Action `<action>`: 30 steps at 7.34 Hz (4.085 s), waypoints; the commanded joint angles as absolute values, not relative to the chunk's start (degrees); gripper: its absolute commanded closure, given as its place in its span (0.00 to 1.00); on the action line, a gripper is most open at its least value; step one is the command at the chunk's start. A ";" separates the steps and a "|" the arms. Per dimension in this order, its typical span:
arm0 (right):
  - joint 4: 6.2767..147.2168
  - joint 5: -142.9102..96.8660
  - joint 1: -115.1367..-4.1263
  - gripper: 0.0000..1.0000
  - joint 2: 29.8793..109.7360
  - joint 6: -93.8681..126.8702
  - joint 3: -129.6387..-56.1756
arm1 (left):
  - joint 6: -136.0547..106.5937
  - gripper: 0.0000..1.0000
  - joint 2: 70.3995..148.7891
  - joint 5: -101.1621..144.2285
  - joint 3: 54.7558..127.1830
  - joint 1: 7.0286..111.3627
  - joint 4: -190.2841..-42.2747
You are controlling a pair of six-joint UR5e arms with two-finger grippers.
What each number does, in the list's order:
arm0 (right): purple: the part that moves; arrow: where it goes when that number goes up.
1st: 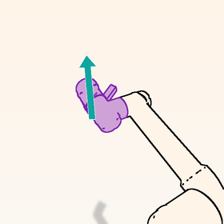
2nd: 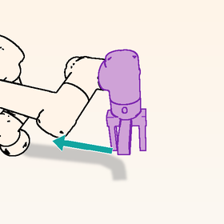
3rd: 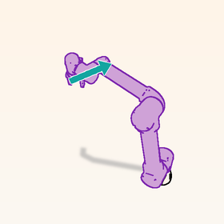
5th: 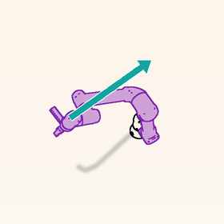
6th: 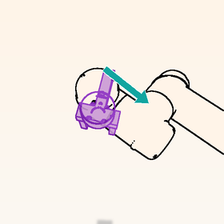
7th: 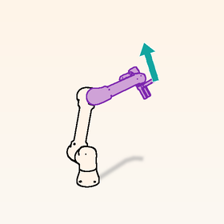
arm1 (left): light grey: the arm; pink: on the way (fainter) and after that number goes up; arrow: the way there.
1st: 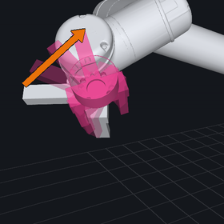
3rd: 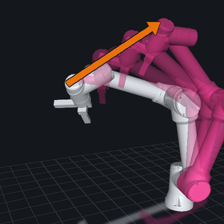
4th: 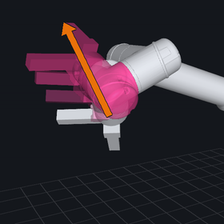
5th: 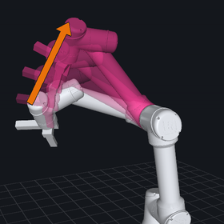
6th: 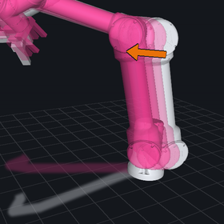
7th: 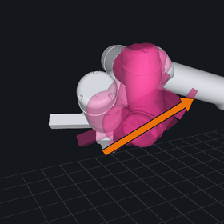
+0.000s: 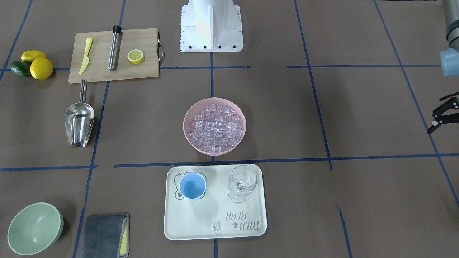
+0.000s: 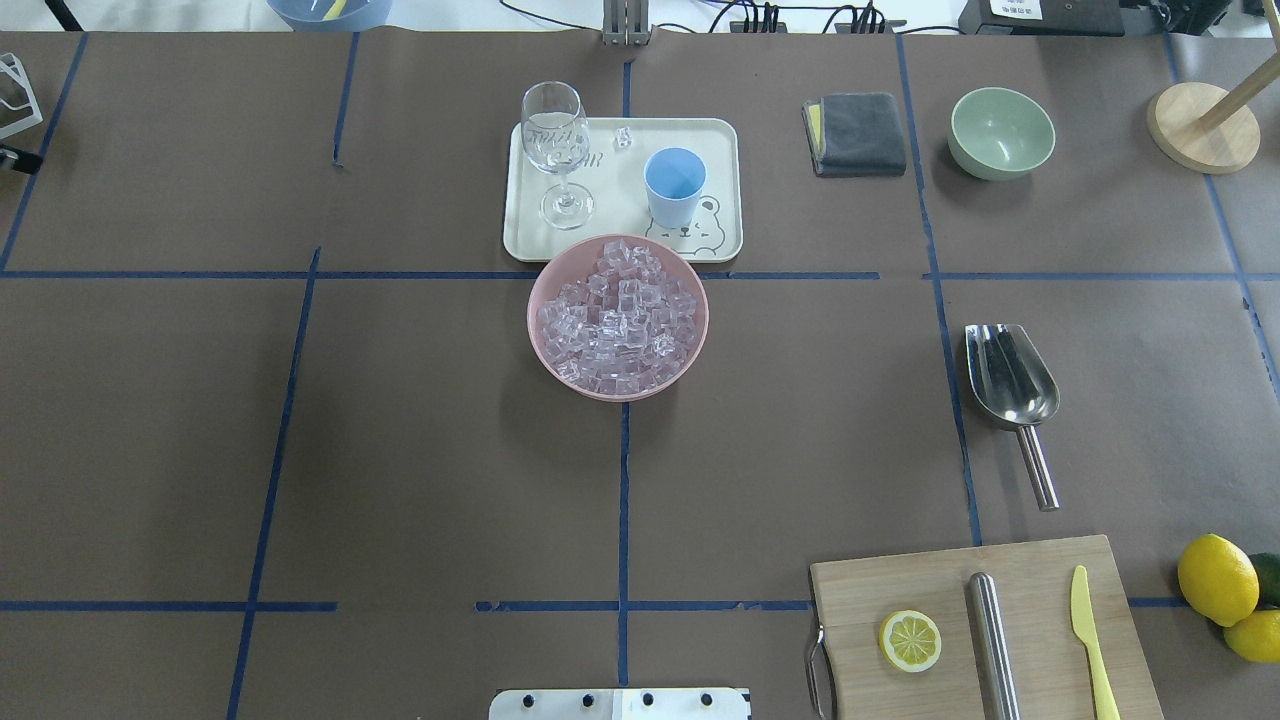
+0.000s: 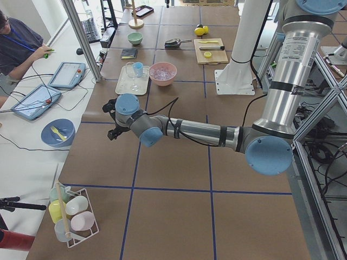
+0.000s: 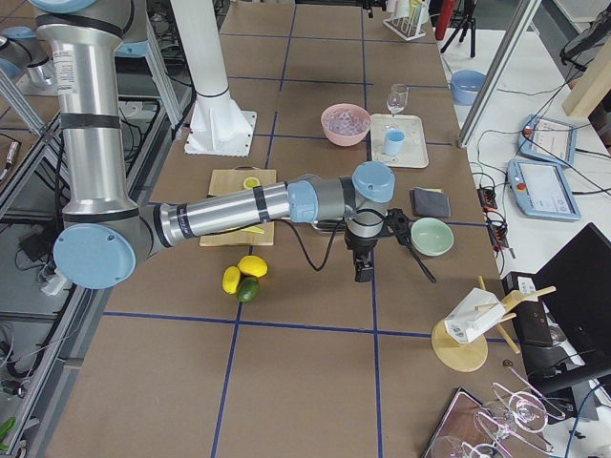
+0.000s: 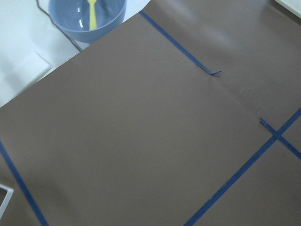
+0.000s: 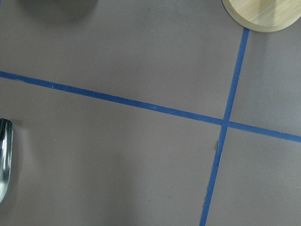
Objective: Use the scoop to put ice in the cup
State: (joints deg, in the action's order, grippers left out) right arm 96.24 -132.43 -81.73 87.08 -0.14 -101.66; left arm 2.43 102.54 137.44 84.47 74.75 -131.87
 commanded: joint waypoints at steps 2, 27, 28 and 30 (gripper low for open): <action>96.24 -132.54 -80.86 0.00 86.31 -0.09 -101.25 | 0.53 0.00 109.22 134.15 84.20 55.85 -139.83; 69.61 -117.77 -40.80 0.05 97.73 57.57 -114.18 | 3.34 0.01 124.80 123.31 67.32 37.09 -160.05; 69.35 -117.77 -39.39 0.10 97.30 57.57 -113.04 | 3.34 0.01 124.80 123.31 67.32 37.09 -160.05; 69.43 -117.51 -37.37 0.27 96.77 57.57 -111.37 | 3.34 0.01 124.89 123.31 67.41 37.09 -160.14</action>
